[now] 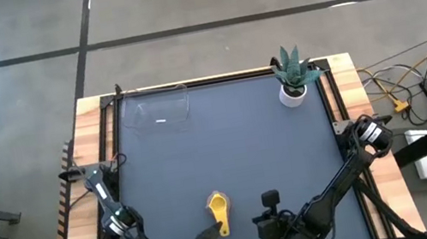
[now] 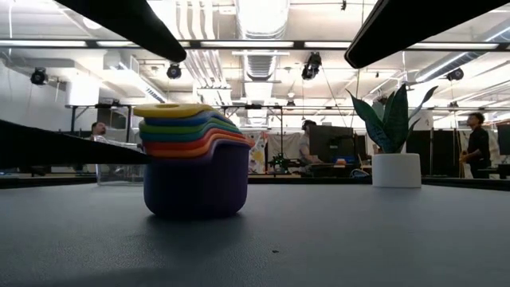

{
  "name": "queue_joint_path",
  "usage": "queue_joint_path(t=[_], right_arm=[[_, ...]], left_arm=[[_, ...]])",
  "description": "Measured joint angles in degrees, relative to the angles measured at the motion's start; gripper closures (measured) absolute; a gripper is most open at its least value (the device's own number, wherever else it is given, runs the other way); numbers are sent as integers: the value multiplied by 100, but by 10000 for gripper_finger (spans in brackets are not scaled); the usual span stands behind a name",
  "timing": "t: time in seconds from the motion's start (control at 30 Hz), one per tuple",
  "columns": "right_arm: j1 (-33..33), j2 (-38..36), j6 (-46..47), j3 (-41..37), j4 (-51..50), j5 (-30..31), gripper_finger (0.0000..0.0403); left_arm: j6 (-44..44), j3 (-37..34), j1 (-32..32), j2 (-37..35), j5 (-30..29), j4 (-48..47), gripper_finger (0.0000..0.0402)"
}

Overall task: Nest measuring cups in basket
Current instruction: Put the nest measuring cups into the transparent bin

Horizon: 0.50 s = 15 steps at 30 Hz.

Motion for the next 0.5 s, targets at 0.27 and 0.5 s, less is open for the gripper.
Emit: queue_joint_path(t=[0.27,0.5], right_arm=[[0,2,-1,-2,6,0,394],[0,3,-1,-2,16,0,394]], left_arm=[[21,-116,161,2,-302,167,116],[-9,-3,223,0,10,194,116]])
